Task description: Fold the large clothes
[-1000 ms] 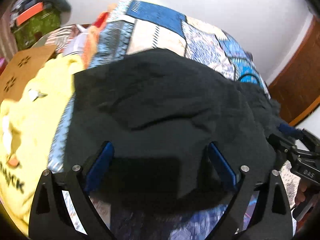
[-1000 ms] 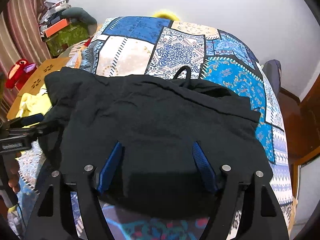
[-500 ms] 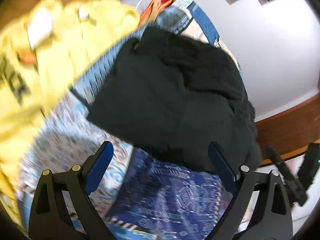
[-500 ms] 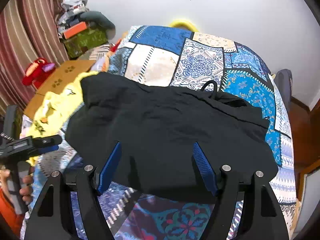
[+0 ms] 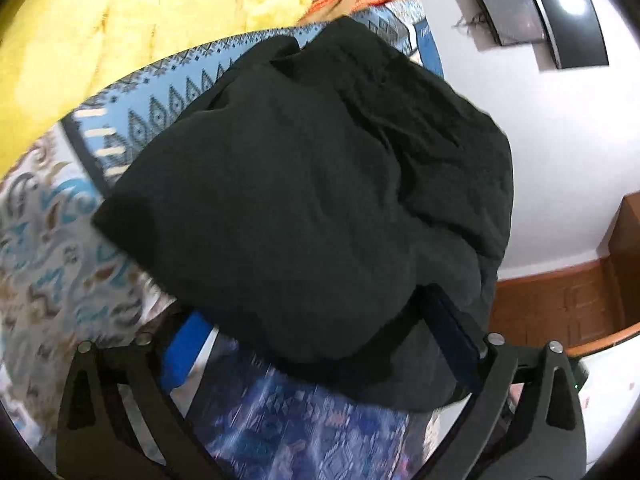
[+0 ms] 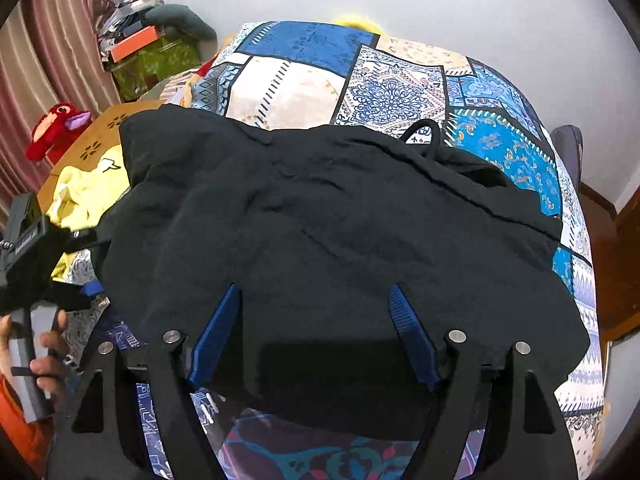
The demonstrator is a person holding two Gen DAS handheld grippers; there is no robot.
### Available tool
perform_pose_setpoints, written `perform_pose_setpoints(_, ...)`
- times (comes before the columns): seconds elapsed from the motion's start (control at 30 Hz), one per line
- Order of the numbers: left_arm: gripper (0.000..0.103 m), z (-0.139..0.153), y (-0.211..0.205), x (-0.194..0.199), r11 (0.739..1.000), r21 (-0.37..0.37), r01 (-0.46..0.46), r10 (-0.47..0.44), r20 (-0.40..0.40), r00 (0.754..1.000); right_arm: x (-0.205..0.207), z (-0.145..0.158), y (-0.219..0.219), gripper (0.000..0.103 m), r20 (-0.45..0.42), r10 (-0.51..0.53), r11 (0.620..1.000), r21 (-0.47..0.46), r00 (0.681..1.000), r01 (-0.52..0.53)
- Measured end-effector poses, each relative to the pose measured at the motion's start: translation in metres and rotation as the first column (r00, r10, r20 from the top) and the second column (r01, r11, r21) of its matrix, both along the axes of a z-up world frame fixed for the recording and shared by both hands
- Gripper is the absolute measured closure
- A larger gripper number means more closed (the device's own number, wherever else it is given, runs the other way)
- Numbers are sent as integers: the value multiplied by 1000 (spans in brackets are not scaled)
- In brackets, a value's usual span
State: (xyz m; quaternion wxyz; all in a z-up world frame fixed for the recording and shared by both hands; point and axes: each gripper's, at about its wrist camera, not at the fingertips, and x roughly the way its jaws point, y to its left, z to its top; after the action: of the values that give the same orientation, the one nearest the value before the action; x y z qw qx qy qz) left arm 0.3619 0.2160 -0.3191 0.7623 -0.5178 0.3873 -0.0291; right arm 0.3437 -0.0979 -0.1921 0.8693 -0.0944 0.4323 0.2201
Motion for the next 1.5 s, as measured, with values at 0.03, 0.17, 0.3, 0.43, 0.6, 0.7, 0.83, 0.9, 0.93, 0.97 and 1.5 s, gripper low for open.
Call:
perform_pose_setpoints(0.03, 1, -2, 1, 3, 1000, -11, -19, 19, 6, 1000, 0, -1, -1, 29, -2, -3, 1000, 8, 1000, 3)
perform_pose_setpoints(0.17, 1, -11, 8, 21, 995, -38, -91, 91, 14, 996, -1, -4, -1, 29, 7, -21, 1000, 14, 1000, 21)
perform_pose_setpoints(0.3, 1, -18, 14, 38, 990, -24, -138, 138, -5, 990, -1, -4, -2, 29, 2, -21, 1000, 16, 1000, 21)
perform_pose_setpoints(0.43, 10, -15, 15, 48, 978, 17, -206, 206, -10, 978, 2, -4, -4, 29, -11, -21, 1000, 20, 1000, 21)
perform_pose_setpoints(0.6, 58, -12, 30, 25, 941, -79, -330, 327, -50, 944, 2, 1, -6, 29, -35, -60, 998, 28, 998, 61)
perform_pose_setpoints(0.7, 65, 10, 33, 16, 946, -32, -324, 322, -51, 945, 0, 12, -12, 30, -50, -116, 991, 57, 992, 119)
perform_pose_setpoints(0.83, 69, 61, 32, -7, 936, 117, -331, 329, 32, 944, -9, 35, -5, 31, -12, -121, 989, 83, 993, 121)
perform_pose_setpoints(0.9, 70, 83, 32, -28, 921, 181, -346, 337, 82, 938, -18, 49, 9, 31, 27, -91, 992, 91, 995, 88)
perform_pose_setpoints(0.93, 70, 96, 32, -38, 908, 222, -356, 340, 110, 934, -23, 55, 19, 31, 51, -70, 993, 96, 996, 65)
perform_pose_setpoints(0.97, 70, 104, 33, -46, 897, 251, -363, 341, 127, 931, -26, 58, 28, 31, 65, -53, 994, 99, 996, 47)
perform_pose_setpoints(1.5, 70, 158, -3, -95, 577, 751, -321, 232, 227, 946, -41, -44, 163, 30, -280, 325, 943, 164, 903, -289)
